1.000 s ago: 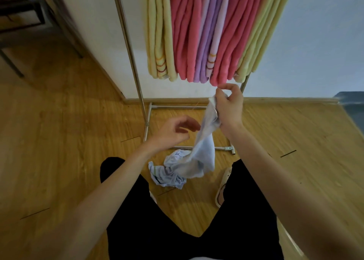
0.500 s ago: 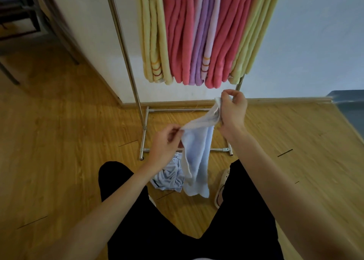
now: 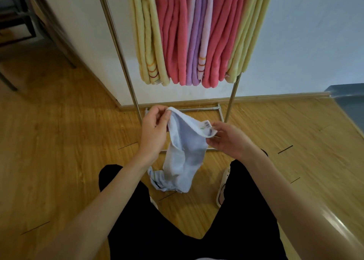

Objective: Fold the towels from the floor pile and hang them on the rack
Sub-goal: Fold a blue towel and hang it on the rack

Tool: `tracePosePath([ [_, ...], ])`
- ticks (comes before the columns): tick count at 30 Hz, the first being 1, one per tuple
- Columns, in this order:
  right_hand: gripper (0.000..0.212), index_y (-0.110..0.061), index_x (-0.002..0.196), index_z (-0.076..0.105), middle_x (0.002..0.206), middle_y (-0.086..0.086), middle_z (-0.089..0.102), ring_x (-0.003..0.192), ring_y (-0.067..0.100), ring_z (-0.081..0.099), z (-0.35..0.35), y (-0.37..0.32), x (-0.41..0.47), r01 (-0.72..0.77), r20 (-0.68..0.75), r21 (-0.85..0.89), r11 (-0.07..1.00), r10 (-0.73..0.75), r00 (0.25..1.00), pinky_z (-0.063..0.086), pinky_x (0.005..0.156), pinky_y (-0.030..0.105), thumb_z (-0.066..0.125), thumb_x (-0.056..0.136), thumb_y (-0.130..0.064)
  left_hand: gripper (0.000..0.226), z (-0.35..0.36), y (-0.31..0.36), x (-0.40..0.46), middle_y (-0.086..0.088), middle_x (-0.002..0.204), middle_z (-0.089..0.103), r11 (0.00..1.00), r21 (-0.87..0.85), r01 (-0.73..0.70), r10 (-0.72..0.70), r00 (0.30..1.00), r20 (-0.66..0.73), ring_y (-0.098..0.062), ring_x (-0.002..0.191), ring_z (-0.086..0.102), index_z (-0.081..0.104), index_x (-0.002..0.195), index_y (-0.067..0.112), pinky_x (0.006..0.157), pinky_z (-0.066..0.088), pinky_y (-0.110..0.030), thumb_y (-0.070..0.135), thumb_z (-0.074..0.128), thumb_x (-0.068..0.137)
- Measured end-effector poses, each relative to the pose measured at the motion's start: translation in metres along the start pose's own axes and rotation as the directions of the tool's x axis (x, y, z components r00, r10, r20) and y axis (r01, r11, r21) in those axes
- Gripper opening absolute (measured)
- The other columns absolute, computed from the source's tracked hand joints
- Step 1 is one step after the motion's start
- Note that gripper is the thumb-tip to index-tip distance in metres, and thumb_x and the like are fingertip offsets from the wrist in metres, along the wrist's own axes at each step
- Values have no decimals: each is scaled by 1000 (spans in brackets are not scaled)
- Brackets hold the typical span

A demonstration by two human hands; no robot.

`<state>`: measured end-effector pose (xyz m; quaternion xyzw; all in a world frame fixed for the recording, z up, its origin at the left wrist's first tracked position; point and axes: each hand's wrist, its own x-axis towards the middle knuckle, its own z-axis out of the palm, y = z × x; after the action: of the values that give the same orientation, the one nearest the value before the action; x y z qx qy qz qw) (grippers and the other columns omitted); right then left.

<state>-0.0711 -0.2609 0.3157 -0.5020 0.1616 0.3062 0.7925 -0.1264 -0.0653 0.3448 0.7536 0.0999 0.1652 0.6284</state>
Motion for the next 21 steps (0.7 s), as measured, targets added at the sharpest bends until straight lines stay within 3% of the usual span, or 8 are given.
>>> tracePosePath([
  [4, 29, -7, 88, 61, 90, 9, 64, 82, 20, 58, 3, 10, -2, 100, 96, -64, 993, -93, 991, 54, 68, 27, 36, 81, 6, 11, -4, 11, 3, -3, 86, 65, 999, -39, 19, -19, 1000, 12, -10, 79, 63, 61, 93, 19, 69, 54, -22, 14, 53, 97],
  [6, 30, -7, 91, 62, 94, 10, 63, 85, 20, 59, 5, 17, -3, 258, 139, -248, 934, -229, 963, 53, 71, 28, 42, 79, 11, 11, -8, 15, 4, 0, 86, 65, 999, -50, 18, -17, 1000, 13, -6, 79, 63, 62, 93, 19, 69, 54, -20, 13, 53, 97],
  [9, 25, -13, 92, 65, 97, 5, 65, 85, 12, 64, 6, 25, -5, 501, 239, -619, 605, -462, 854, 52, 73, 21, 63, 80, 9, 14, -12, 22, 5, 2, 85, 65, 997, -71, 18, -18, 1000, 0, -1, 76, 64, 62, 91, 21, 70, 55, -19, 12, 53, 97],
  [12, 12, -16, 88, 67, 93, -2, 67, 83, 12, 64, 10, 33, -2, 573, 300, -740, 352, -589, 750, 53, 71, 23, 69, 83, -5, 13, -15, 27, 6, 3, 85, 64, 995, -89, 38, -40, 999, -24, 2, 74, 64, 61, 91, 20, 67, 54, -17, 12, 52, 97],
  [17, 9, -13, 91, 68, 98, -1, 50, 76, 7, 52, 11, 47, 2, 531, 204, -831, 164, -798, 567, 46, 62, 14, 68, 86, -21, 9, -19, 26, 12, -2, 88, 65, 993, -88, 84, -91, 993, -75, -11, 83, 65, 62, 94, 17, 72, 57, -24, 14, 53, 97],
  [21, 8, -6, 88, 65, 89, 2, 55, 66, 11, 51, 12, 50, 5, 642, 356, -767, -13, -841, 407, 48, 57, 24, 62, 90, -13, 12, -19, 25, 17, -6, 95, 65, 990, -65, 126, -134, 982, -130, -18, 90, 66, 61, 105, 10, 76, 58, -28, 14, 53, 97],
])
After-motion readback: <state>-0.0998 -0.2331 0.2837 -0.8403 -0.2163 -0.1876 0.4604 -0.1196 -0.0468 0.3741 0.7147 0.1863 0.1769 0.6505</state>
